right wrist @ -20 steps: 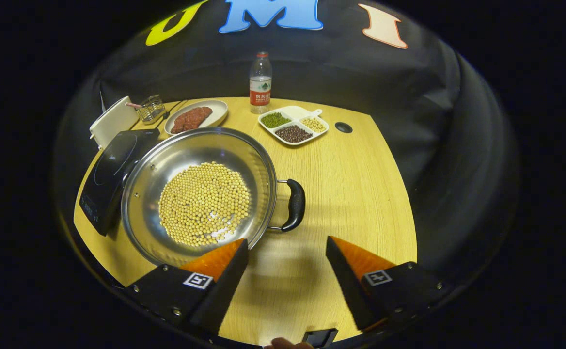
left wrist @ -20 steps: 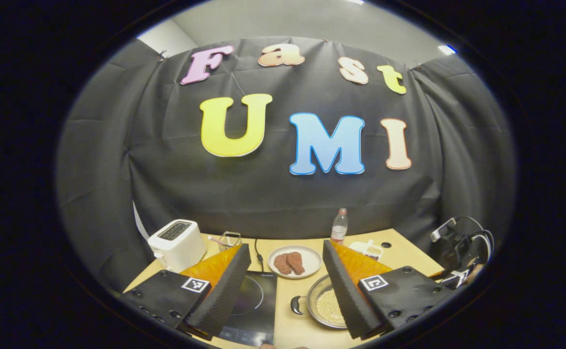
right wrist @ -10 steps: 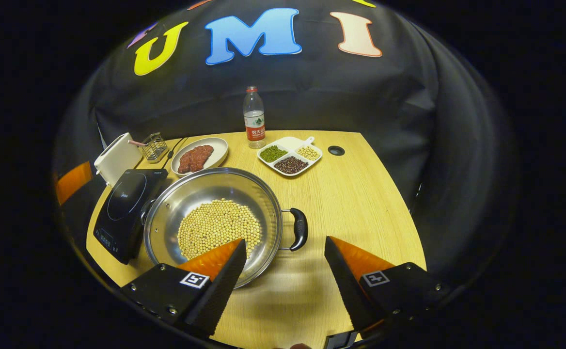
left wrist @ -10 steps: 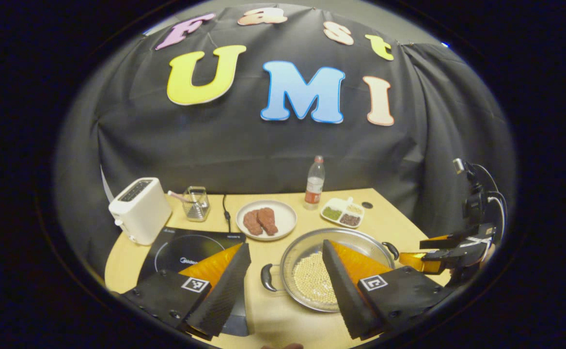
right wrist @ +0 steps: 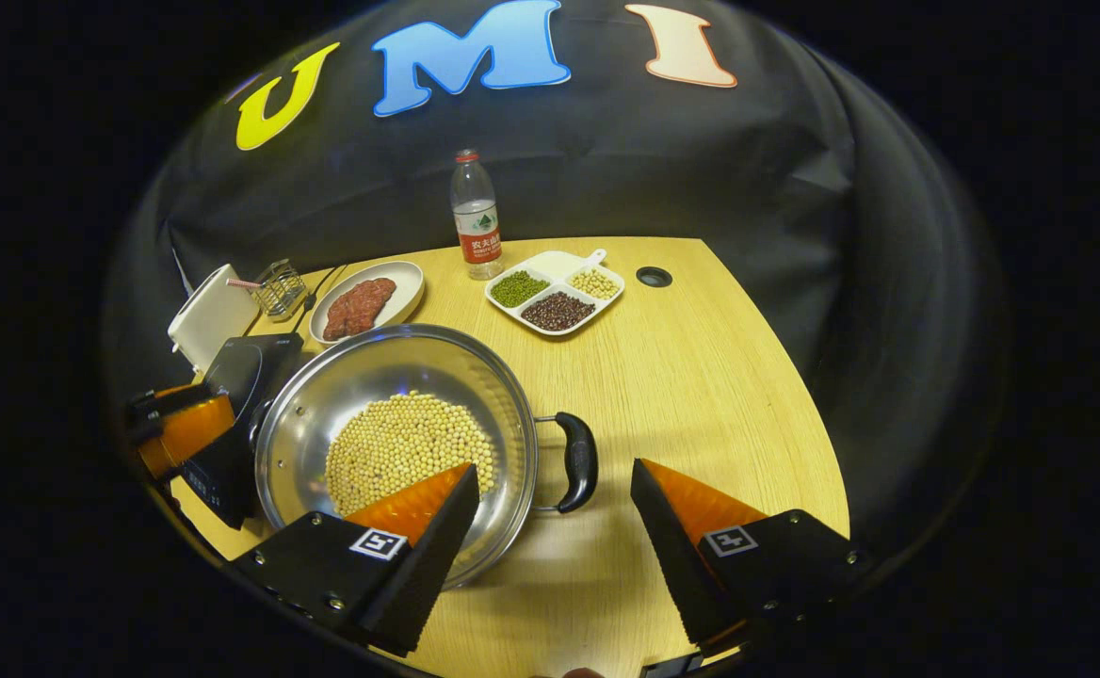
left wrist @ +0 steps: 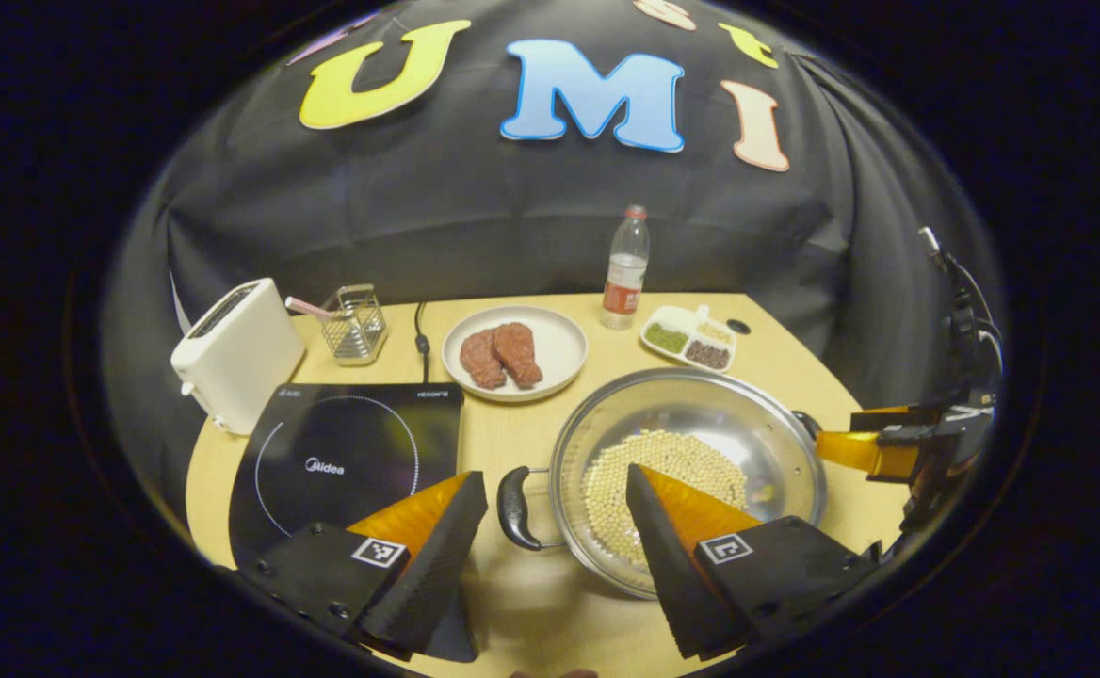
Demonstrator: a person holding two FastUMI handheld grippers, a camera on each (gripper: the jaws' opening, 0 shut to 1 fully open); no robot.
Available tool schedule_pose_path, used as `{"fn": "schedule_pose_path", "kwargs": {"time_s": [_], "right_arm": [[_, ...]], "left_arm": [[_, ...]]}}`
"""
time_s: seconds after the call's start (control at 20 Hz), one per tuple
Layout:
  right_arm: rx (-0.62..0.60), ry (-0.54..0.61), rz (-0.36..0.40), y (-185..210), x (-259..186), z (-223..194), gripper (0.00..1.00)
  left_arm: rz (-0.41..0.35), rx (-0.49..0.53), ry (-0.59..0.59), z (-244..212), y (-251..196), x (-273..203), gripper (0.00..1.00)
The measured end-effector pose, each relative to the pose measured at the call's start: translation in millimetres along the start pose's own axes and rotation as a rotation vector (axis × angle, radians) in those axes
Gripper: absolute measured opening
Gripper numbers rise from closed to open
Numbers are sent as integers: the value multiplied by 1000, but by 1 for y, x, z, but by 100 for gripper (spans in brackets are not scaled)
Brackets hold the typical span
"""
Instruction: First push the handle of the pot to place it horizontally, then grasp the pot with both hands and set it on the induction cooktop.
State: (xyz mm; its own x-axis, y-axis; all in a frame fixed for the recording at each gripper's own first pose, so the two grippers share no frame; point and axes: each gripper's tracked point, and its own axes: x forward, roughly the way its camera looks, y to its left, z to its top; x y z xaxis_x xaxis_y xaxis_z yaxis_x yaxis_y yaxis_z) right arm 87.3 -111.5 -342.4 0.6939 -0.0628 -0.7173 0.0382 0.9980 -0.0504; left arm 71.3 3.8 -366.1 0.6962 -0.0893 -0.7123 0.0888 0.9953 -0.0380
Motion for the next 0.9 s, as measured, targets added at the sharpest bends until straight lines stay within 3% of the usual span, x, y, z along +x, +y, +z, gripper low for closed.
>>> {"fn": "schedule_pose_path", "kwargs": {"time_s": [0.35,0.5,0.55,0.6,0.65,0.7,0.75,0.85,0.9], "right_arm": [[-2,37,-2,-3,42,-1,99],[17,58,-11,-9,55,-8,95],[32,69,-7,-8,54,-9,84],[51,81,8,-6,58,-13,83],[65,91,12,-5,58,-14,75],[73,94,39,1,61,-17,76],[71,98,38,0,62,-16,71],[34,105,25,0,68,-19,58],[32,105,20,-1,66,-17,61]], "left_arm": [[39,15,83,-23,12,46,97],[63,39,96,-26,15,55,89],[65,46,98,-26,15,56,91],[76,51,97,-26,17,57,84],[85,55,98,-27,20,59,84],[78,50,104,-29,19,60,82],[66,44,112,-30,16,61,73],[64,62,120,-34,15,63,69],[60,81,121,-34,15,63,68]]}}
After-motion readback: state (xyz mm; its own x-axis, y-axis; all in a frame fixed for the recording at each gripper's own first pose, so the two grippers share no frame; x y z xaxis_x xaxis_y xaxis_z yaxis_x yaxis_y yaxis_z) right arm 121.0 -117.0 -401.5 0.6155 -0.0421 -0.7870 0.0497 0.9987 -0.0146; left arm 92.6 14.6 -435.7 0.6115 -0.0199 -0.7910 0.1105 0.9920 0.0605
